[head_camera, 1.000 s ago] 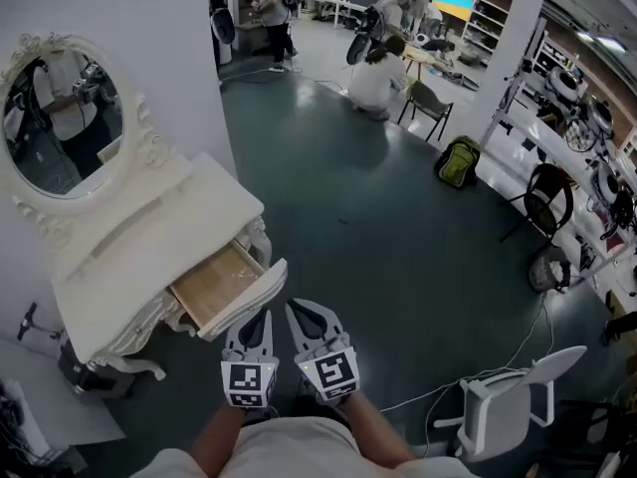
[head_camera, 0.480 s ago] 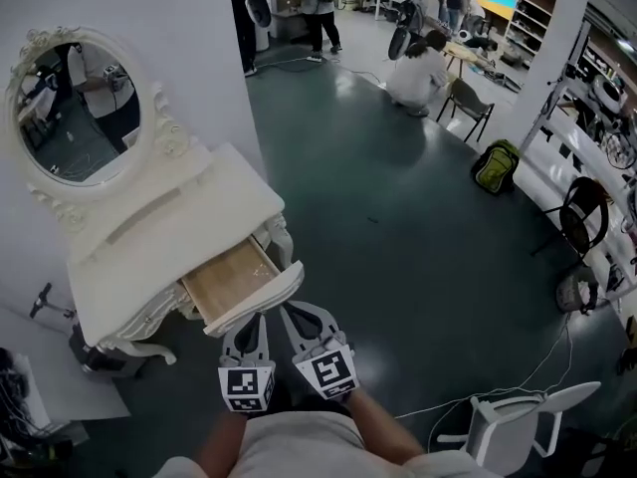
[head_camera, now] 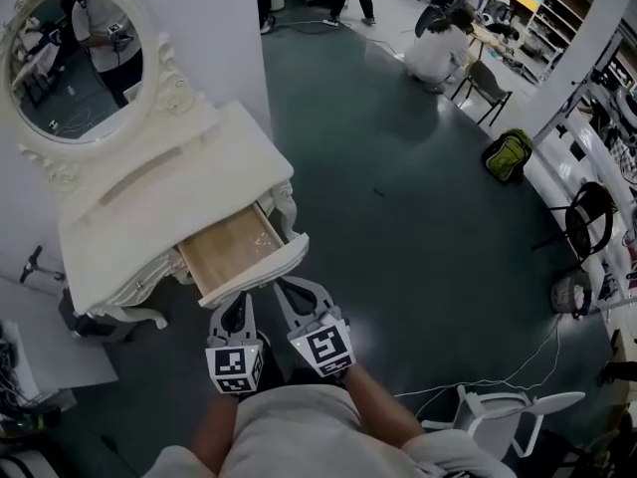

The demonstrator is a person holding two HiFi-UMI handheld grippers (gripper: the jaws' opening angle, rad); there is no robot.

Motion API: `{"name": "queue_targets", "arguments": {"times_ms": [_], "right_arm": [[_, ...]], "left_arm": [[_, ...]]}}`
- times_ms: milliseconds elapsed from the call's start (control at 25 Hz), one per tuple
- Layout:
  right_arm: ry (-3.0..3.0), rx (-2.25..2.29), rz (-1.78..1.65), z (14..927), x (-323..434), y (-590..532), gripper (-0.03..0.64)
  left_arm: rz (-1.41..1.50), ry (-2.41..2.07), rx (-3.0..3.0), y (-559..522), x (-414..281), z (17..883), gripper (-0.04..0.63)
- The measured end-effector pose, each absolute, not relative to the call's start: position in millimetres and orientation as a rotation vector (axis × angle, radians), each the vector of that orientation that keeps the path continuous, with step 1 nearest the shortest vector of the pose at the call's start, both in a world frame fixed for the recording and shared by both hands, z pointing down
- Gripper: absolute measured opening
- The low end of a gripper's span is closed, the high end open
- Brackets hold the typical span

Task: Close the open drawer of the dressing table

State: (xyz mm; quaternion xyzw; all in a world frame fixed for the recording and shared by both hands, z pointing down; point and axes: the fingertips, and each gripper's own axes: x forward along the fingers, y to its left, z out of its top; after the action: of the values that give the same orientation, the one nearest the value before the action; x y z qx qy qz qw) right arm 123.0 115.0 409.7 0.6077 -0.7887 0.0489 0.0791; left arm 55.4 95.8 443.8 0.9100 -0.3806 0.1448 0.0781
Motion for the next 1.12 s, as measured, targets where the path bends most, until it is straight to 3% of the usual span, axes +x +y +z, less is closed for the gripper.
{"name": "queue_targets", "arguments": {"times_ms": [1120], "right_arm": [[-2.156,1.670,0.677,604.6,100.4,75.4,0.017]], "left_arm": [[0.775,-1.100,2.526,47.0,-13.4,557.0,0.008]]}}
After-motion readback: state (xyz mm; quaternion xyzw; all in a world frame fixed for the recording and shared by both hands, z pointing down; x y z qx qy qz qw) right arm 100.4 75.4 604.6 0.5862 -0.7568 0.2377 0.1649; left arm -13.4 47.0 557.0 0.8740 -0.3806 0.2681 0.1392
